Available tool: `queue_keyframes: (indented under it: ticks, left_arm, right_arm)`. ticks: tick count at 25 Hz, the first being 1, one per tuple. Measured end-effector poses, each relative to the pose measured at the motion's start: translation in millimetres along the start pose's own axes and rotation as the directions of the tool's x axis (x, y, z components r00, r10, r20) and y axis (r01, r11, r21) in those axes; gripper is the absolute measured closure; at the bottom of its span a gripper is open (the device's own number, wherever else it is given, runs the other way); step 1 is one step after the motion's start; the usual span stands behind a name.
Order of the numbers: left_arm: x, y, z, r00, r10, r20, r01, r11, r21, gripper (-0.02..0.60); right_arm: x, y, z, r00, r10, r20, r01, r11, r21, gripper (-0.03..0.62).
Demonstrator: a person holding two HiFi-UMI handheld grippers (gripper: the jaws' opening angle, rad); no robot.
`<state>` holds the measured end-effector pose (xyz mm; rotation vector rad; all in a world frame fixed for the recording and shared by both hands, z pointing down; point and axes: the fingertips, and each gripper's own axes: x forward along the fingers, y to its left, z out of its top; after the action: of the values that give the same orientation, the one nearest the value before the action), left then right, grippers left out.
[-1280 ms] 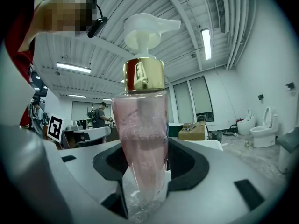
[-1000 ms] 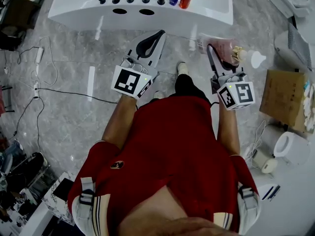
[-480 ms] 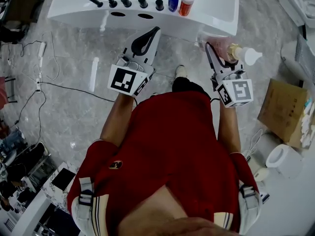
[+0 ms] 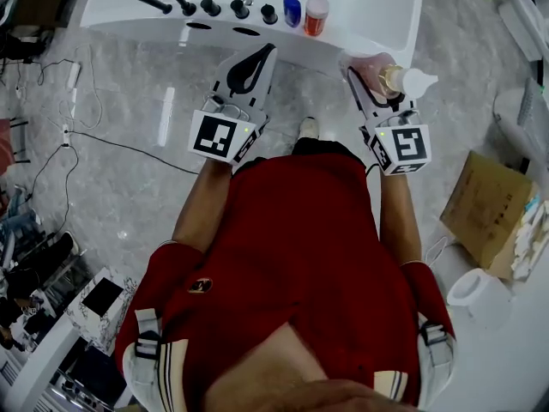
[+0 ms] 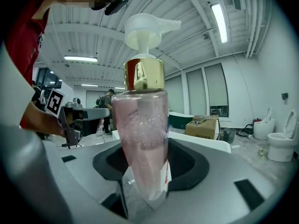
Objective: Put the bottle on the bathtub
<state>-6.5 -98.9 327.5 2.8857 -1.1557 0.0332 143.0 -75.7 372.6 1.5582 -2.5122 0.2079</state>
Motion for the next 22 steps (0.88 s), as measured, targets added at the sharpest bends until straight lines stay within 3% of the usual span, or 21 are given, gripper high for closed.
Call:
queue_keyframes:
  ticks: [12, 22]
  left_arm:
    - [45, 10, -27, 0.992, 0.116, -0.046, -0.118, 0.993, -0.031, 0.575]
    - [65, 26, -44, 0.990, 0.110, -0.083, -0.113, 0.993, -0.033, 0.575]
  right_arm:
    - [53, -53, -39, 0.994, 0.075, -0.081, -0.079, 0.996, -0.041, 0.370]
    - [96, -69, -81, 0.985, 0.078, -0.157, -0.086, 0.995, -0.045, 0.370]
